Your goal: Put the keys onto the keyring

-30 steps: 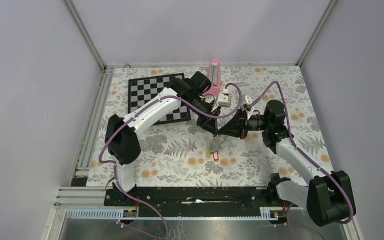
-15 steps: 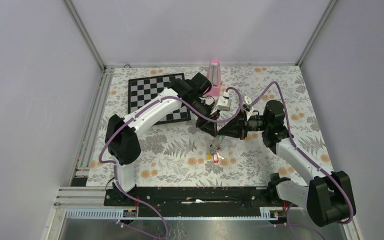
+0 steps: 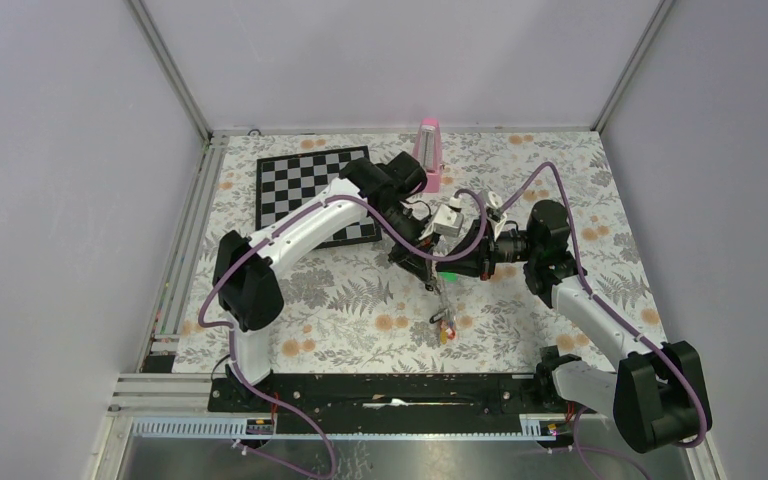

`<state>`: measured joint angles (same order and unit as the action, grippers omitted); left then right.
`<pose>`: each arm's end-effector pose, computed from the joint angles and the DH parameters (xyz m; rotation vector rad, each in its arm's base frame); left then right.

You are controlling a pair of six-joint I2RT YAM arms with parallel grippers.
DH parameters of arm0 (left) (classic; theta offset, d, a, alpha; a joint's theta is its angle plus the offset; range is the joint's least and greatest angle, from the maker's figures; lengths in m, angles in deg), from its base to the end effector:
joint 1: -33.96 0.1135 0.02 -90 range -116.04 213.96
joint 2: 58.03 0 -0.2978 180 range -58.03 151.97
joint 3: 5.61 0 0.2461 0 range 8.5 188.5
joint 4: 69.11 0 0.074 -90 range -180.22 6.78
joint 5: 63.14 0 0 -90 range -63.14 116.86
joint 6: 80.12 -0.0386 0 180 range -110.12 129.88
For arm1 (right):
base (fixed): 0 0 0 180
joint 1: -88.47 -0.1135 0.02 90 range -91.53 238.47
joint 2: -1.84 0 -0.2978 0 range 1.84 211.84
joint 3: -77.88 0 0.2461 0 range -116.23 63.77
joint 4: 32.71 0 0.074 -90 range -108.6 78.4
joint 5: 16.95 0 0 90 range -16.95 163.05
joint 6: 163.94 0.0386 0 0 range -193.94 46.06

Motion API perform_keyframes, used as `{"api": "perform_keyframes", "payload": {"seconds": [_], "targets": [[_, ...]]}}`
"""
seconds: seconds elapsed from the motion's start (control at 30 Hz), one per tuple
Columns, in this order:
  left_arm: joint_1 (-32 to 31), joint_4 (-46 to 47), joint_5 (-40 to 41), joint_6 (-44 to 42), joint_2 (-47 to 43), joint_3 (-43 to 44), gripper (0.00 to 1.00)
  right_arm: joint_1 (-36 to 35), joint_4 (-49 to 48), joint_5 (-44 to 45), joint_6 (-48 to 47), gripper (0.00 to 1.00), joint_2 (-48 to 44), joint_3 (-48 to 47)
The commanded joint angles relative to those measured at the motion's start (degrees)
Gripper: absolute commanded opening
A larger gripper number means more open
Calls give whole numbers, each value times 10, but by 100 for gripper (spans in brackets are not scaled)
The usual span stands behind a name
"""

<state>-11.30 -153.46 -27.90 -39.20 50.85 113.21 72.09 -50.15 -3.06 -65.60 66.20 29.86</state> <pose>0.2484 -0.2954 0.3450 1.9916 1.5998 -1.3073 0.1914 0.0953 0.3143 -1.1774 1.2799 1.3361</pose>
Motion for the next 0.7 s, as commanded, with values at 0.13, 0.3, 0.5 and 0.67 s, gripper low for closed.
{"api": "perform_keyframes", "payload": {"seconds": [0.13, 0.3, 0.5, 0.67], "targets": [[-16, 77, -23, 40, -12, 11, 23, -2, -69, 18, 4, 0, -5, -24], [-15, 122, -34, 80, -16, 5, 27, -2, -79, 17, 11, 0, -5, -21], [-13, 162, -23, 116, -23, -8, 28, -2, -93, 18, 21, 0, -8, -18], [-2, 183, 3, 144, -42, -18, 29, -3, -94, 20, 22, 0, -11, -18]]}}
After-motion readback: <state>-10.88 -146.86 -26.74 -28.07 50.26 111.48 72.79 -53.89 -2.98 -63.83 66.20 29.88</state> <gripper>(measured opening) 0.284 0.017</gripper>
